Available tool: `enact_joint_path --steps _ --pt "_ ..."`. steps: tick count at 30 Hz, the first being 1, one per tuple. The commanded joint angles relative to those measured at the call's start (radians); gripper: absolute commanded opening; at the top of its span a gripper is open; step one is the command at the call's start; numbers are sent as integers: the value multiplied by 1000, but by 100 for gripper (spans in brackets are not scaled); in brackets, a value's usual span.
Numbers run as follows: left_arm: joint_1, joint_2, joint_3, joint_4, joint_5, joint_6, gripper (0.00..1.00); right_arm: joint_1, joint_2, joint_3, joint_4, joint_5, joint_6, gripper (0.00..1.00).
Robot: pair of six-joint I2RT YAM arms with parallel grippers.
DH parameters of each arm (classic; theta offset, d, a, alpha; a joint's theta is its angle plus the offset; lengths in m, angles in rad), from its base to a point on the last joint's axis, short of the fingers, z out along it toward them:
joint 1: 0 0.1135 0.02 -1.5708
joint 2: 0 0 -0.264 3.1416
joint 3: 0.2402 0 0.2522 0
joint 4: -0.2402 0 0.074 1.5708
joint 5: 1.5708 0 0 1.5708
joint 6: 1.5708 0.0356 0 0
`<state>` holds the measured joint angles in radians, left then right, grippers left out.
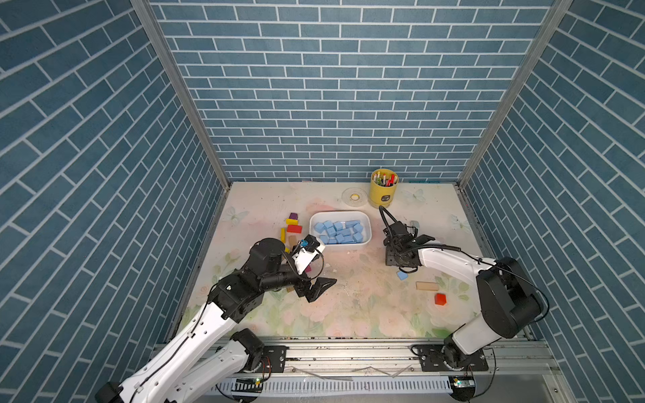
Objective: Pick out the blue building blocks
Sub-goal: Pick up the building block from the center of the board.
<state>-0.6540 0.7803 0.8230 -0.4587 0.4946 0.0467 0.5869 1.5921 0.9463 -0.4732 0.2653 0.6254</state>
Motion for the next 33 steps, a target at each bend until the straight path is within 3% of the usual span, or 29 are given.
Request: enact_joint_path --steps 1,21,33 --pt "-3 -13 -2 -19 4 15 99 -2 24 25 -9 -3 45 61" --pt "-3 -15 -2 -22 0 14 99 -2 107 41 21 -36 60 39" --pt "-3 -15 -1 -26 -6 15 99 1 63 34 13 -55 64 24"
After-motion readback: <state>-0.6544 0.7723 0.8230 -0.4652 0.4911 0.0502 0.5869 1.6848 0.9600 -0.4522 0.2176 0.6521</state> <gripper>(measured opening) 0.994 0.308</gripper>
